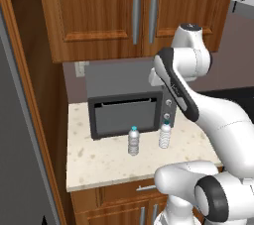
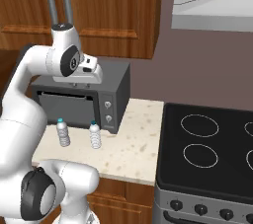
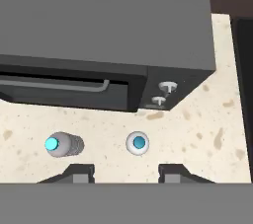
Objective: Take the bottled waters from the counter and place them in the freezer to freeze. Close the freezer door after placing the bottles.
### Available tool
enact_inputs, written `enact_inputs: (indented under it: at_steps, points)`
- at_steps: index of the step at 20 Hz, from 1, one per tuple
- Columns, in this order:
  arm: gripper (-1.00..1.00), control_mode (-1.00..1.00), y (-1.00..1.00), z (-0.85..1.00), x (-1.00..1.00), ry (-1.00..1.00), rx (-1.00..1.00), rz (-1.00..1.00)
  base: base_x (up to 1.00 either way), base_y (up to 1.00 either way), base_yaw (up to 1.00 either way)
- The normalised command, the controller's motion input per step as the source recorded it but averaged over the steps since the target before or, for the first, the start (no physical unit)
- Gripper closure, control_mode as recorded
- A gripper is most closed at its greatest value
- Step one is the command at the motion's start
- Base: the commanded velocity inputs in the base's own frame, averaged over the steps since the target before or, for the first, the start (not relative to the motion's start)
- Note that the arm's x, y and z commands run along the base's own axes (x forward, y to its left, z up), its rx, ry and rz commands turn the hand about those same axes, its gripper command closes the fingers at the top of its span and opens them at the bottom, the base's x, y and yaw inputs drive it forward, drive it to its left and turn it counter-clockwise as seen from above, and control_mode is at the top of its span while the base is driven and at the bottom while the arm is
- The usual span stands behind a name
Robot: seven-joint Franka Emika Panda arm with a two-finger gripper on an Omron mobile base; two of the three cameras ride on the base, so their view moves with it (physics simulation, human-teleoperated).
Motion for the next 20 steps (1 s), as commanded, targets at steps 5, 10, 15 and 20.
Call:
enact_inputs:
  at_steps: [5,10,15,20]
  points:
    - [-1.00,-1.00,0.21,-0.06,-0.28,0.00,0.00,0.00,0.00,0.00,0.00]
    - [-1.00,-1.00,0.47,-0.05,-0.51,-0.03,-0.01,-0.05,0.00,0.00,0.00]
    - [-1.00,-1.00,0.58,-0.11,-0.59,-0.06,-0.02,-0.14,0.00,0.00,0.00]
    - [-1.00,-1.00,0.56,-0.18,-0.25,0.00,0.00,-0.17,0.00,0.00,0.00]
